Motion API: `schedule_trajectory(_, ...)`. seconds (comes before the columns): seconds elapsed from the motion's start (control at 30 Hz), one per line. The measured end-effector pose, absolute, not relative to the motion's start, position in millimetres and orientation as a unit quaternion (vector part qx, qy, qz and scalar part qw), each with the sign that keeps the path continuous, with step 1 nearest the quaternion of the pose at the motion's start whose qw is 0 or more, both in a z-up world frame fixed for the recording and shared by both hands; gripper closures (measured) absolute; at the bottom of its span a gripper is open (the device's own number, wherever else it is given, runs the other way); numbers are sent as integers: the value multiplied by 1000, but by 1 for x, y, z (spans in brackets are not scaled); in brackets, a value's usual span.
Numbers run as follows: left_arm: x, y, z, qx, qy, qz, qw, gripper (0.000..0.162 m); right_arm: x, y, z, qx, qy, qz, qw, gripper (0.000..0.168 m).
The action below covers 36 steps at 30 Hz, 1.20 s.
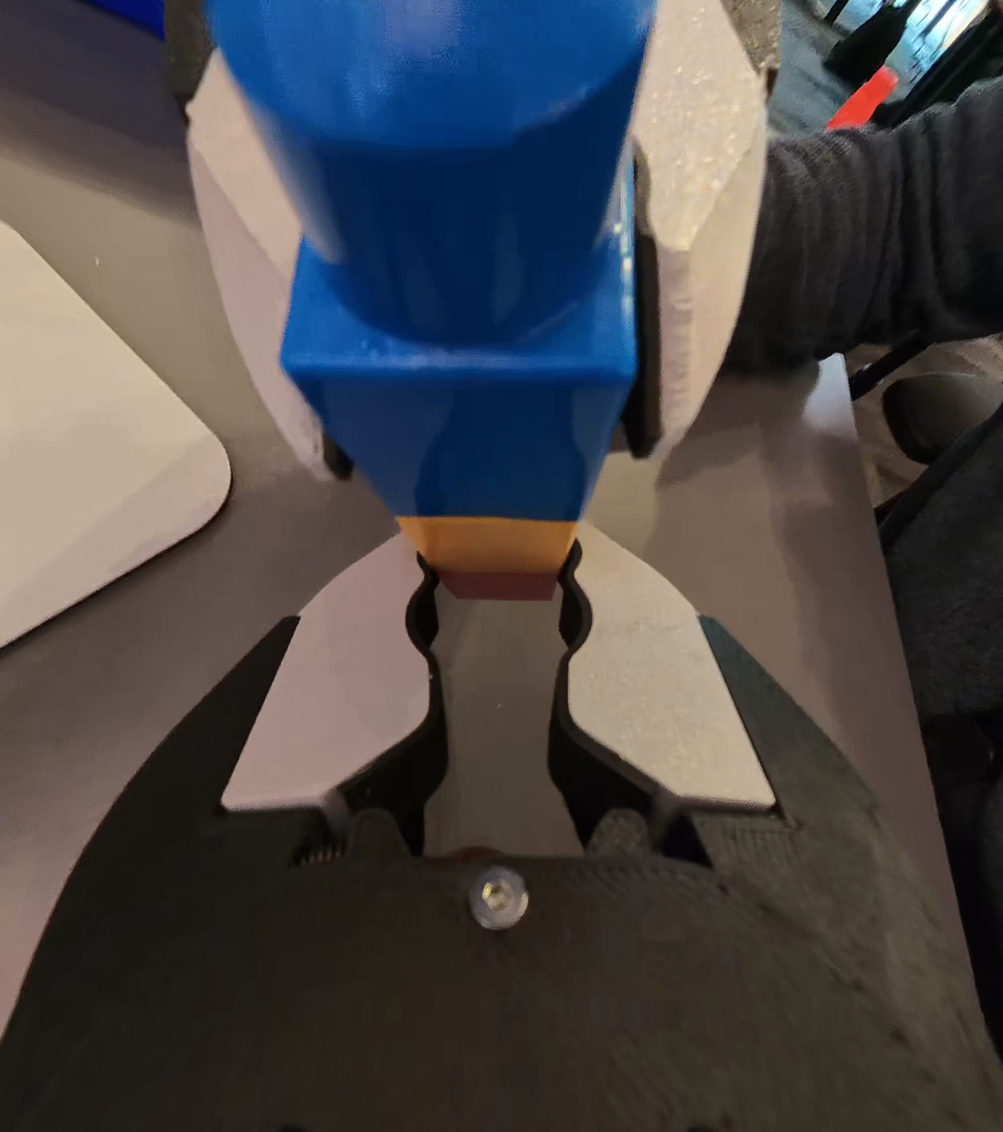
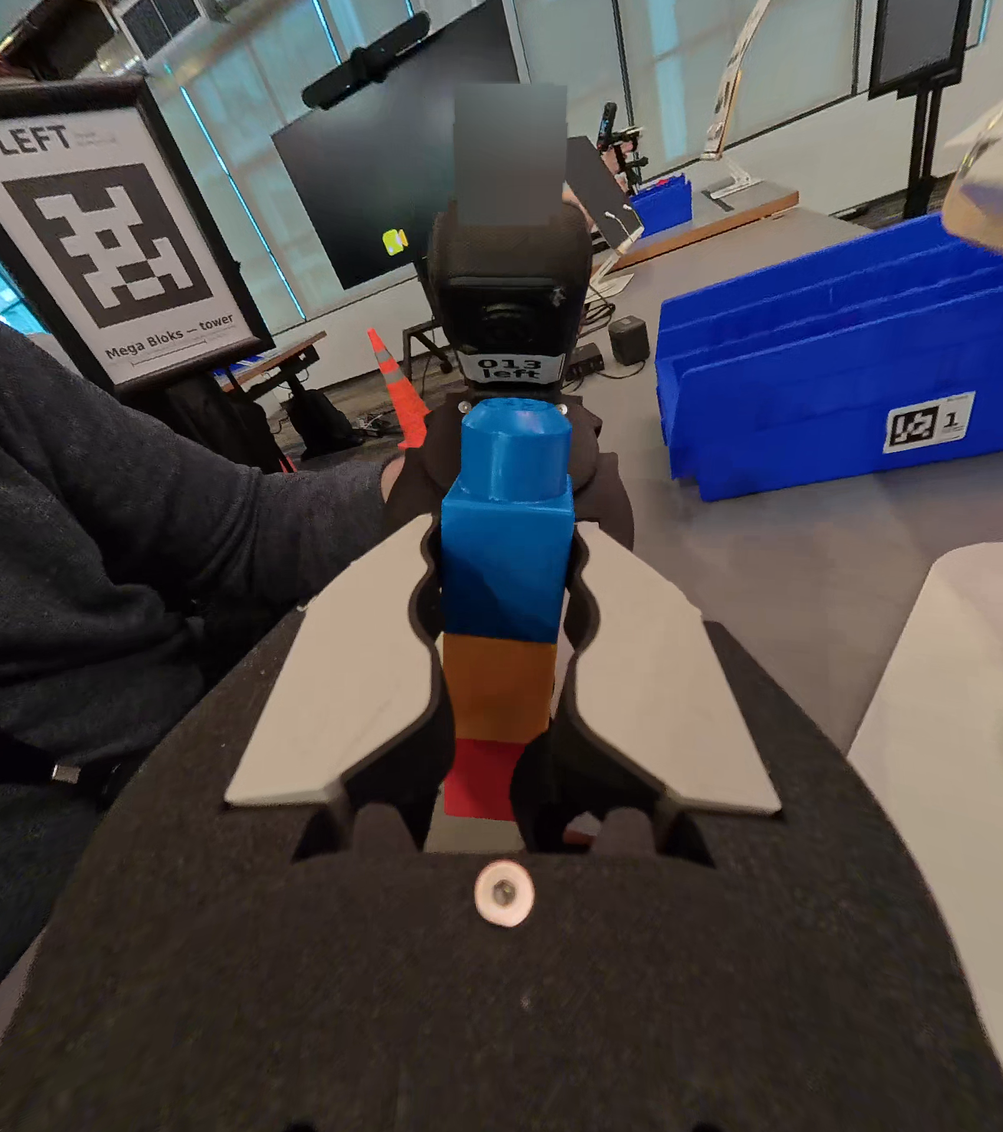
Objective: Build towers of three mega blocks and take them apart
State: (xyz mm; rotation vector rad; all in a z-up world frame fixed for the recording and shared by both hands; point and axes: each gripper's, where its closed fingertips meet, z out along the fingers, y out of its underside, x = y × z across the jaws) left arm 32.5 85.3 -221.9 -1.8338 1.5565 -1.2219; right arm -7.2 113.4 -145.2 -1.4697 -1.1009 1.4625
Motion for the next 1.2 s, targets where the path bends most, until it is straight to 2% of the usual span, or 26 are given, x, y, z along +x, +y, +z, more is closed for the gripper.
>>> schedule_trajectory(0.03,34,85,-214,-653,557,-458,232,123,-5,114,-139,-581,-432,568,391,132)
schedule_trajectory(0.07,35,84,-205,-641,551,-477,242,110,-2,115,-131,-589,-430,558,397,132)
schedule_trajectory(0.13,32,86,-200,-639,547,-478,253,108,13,115,-105,-588,-428,540,423,132)
schedule_trajectory(0.3,26,101,-206,-659,516,-481,261,125,113,133,-23,-606,-390,418,554,132)
schedule_trajectory(0.4,24,108,-206,-662,494,-498,264,130,202,164,-7,-652,-331,305,611,132)
schedule_trajectory(0.47,23,110,-204,-659,490,-502,271,133,262,190,-18,-684,-282,223,634,132)
schedule_trajectory(0.57,25,112,-204,-660,484,-507,271,133,318,222,-54,-722,-208,219,622,132)
schedule_trajectory(0.8,29,112,-209,-661,486,-504,271,133,349,269,-153,-798,-173,181,548,132)
schedule_trajectory(1.2,28,115,-215,-666,482,-503,267,133,346,282,-200,-820,-182,166,517,132)
